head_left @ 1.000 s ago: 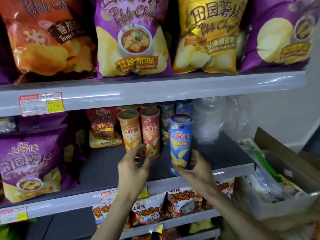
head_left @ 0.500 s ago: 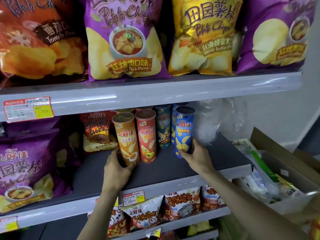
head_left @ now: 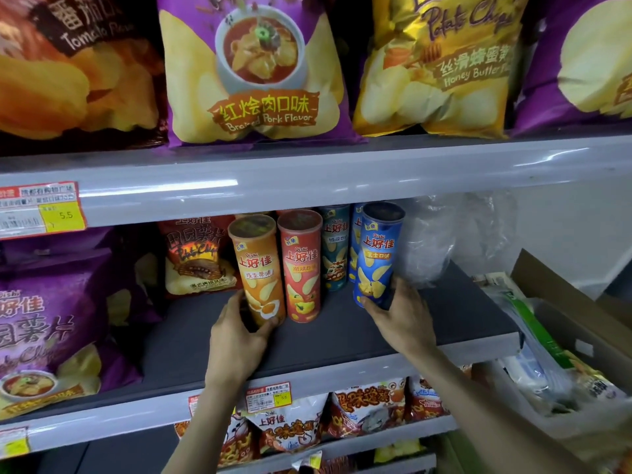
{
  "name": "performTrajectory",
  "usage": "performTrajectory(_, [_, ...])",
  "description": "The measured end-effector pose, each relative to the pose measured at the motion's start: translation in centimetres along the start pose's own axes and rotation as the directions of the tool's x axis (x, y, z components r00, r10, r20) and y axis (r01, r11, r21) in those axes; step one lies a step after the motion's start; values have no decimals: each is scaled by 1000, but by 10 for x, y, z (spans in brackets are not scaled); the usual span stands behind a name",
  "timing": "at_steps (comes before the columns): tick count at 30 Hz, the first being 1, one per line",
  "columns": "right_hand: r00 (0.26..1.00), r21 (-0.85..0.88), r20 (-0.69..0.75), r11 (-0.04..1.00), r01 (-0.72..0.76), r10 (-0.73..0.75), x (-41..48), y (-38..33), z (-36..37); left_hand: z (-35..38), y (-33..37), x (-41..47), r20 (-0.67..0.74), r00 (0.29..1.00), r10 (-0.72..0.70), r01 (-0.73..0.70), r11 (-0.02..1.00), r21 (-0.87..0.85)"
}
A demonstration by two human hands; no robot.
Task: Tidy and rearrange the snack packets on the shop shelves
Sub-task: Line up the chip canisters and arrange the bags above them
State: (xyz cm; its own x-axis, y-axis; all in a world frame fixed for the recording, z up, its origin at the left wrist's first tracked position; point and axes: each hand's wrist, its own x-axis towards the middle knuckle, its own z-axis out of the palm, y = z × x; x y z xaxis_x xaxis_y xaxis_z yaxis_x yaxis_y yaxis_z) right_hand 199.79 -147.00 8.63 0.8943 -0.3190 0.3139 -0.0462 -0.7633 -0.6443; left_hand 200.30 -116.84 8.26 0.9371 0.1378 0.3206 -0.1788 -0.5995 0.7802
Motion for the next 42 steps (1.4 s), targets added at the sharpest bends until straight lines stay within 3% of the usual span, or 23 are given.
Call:
performTrajectory(12, [1000, -84, 9, 996, -13, 14, -3, -3, 0, -2, 3, -2, 20, 999, -32, 31, 999, 31])
performTrajectory(16, [998, -116, 63, 993, -7, 15, 0, -4, -7, -10, 12, 1, 100, 992, -76, 71, 996, 52])
performTrajectory(25, [939, -321, 343, 938, 133, -16, -7, -1, -55, -37, 40, -18, 306, 921, -241, 106, 911, 400])
performTrajectory(32, [896, -290, 430, 924, 250, -107, -23, 5, -145, -16, 142, -78, 295, 946, -134, -19, 886, 464])
performTrajectory(42, [865, -254, 344, 851, 459, -364, -51, 20, -303, 37, 323, -150, 237, 967, 88, -194, 862, 468])
